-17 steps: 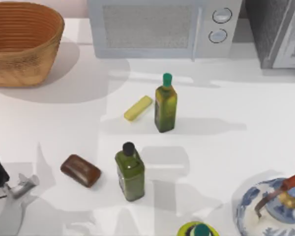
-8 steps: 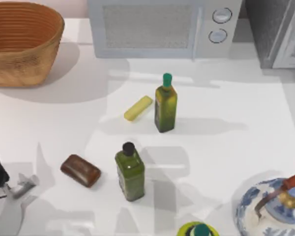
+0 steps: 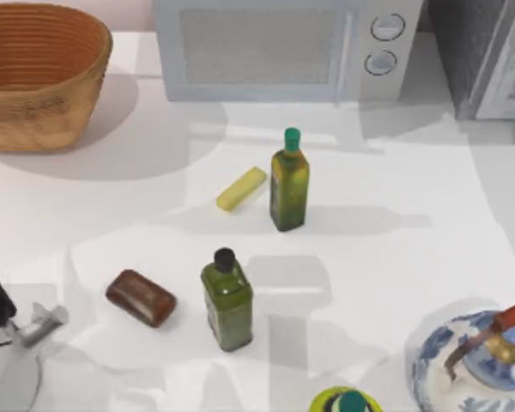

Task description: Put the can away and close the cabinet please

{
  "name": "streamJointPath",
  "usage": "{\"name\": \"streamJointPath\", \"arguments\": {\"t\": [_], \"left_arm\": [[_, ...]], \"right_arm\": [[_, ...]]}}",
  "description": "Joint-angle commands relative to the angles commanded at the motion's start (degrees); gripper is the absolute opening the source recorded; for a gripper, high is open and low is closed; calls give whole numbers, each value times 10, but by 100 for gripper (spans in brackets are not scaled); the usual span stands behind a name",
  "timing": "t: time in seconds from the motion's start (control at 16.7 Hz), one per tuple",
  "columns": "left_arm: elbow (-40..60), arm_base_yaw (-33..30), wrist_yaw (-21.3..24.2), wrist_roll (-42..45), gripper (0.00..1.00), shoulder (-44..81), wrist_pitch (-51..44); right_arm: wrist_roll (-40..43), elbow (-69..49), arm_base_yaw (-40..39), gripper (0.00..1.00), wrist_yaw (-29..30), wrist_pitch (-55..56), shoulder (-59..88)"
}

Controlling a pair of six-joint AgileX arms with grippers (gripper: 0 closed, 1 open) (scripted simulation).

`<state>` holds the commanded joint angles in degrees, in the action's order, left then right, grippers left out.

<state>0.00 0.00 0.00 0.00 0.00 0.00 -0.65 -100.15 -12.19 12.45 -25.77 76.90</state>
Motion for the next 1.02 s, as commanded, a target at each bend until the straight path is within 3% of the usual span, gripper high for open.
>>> {"name": "streamJointPath", "arguments": {"t": [0.18,0.36,0.66,1.02], "left_arm": [[0,0,0,0,100,0,0],[0,0,0,0,100,0,0],[0,0,0,0,100,0,0],[0,0,0,0,100,0,0]], "right_arm": [[-2,8,-90,100,90,3,-16],[-2,11,-128,100,127,5,-24],[5,6,-112,100,138,1,-35],[5,-52,-69,100,96,25,47]]}}
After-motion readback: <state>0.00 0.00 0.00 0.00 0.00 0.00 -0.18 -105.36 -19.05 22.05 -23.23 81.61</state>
